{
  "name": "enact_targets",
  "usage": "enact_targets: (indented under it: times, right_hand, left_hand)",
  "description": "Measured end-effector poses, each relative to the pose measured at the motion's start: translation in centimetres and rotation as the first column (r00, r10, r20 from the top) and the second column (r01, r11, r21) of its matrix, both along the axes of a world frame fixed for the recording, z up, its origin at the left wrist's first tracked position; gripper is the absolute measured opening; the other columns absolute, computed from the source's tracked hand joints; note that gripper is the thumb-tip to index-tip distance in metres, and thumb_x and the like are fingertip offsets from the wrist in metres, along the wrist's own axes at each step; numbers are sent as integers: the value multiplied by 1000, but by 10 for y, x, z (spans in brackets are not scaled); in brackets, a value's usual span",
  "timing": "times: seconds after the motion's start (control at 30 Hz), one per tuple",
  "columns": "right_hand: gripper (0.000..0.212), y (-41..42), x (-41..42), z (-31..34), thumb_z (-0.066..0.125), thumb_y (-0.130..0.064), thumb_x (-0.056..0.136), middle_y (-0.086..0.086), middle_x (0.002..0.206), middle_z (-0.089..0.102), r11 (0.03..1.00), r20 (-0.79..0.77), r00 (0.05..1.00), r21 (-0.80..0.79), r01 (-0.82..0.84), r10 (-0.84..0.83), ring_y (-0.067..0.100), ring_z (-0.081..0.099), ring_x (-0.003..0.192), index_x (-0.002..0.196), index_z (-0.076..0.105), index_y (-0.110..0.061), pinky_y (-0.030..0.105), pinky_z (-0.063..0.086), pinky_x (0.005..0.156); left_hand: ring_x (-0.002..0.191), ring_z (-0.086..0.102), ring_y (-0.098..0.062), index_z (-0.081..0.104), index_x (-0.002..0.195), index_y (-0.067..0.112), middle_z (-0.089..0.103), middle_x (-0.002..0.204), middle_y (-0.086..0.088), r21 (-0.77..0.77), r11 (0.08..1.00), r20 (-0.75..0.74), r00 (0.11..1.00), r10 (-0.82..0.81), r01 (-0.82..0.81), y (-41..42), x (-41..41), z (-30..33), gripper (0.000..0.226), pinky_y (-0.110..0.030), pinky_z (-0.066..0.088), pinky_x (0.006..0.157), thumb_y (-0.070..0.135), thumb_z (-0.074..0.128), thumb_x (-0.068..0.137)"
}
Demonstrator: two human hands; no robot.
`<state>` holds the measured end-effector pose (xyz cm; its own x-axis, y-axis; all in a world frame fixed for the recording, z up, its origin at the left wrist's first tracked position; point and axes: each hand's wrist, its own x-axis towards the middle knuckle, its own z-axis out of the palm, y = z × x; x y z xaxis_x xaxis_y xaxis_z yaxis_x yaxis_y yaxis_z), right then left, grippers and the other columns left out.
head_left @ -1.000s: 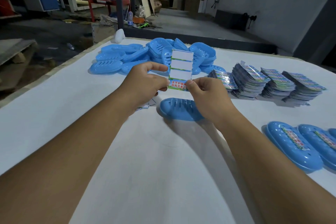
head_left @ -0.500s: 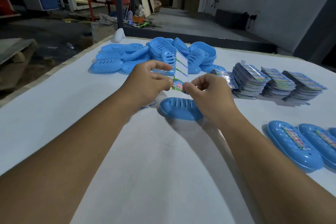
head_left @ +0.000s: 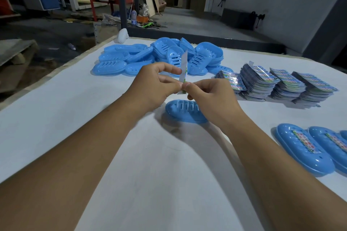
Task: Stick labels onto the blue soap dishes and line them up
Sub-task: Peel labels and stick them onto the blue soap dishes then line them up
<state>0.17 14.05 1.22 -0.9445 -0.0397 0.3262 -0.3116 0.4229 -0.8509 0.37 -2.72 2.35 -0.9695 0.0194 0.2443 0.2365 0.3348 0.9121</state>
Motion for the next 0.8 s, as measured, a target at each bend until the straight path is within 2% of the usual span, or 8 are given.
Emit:
enact_targets:
  times: [0.1, 0.37, 0.53, 0.7, 0.8]
  right_hand:
    - [32, 0, 1, 0, 71, -35, 92, -4, 55, 63, 1000, 1, 1000, -3, 3, -3, 1, 39, 42, 62, 74, -26, 11, 29, 41]
    - [29, 0, 2, -1, 66, -26, 95, -15, 53, 64, 1000, -10, 1000, 17, -7, 7, -1, 45, 41, 70, 77, -17, 7, 29, 43]
    - [34, 0, 2, -1, 63, -27, 97, -18, 41, 52, 999, -22, 1000, 45, -16, 17, 1, 43, 37, 65, 71, -21, 7, 27, 40]
    - [37, -1, 1, -3, 59, -24, 100, -20, 43, 54, 996, -43, 999, 82, -28, 31, 1, 45, 38, 65, 68, -19, 9, 29, 41]
    - [37, -1, -1, -3, 58, -24, 99, -18, 48, 58, 997, -27, 999, 68, -34, 36, 2, 43, 40, 64, 69, -20, 10, 28, 42]
  left_hand:
    - [79, 73, 1, 69, 103, 28, 78, 78, 12, -9, 1000, -19, 1000, 3, -3, 1, 1, 0, 25, -23, 51, 82, 19, 82, 84]
    - [79, 73, 0, 68, 101, 28, 78, 77, 12, -10, 1000, -36, 999, 14, -14, 3, 3, 1, 25, -26, 52, 82, 22, 84, 82]
    - [82, 75, -4, 69, 98, 28, 78, 76, 10, -12, 1000, -30, 999, 27, -28, 3, 2, 1, 25, -34, 55, 92, 21, 85, 80]
    - [77, 74, -2, 67, 98, 28, 77, 75, 10, 4, 999, -38, 999, 34, -34, 3, 2, 0, 25, -25, 52, 80, 19, 83, 81]
    - [77, 73, -1, 64, 99, 30, 77, 75, 10, -11, 999, -45, 998, 38, -39, 4, 1, 0, 27, -26, 51, 81, 17, 80, 82]
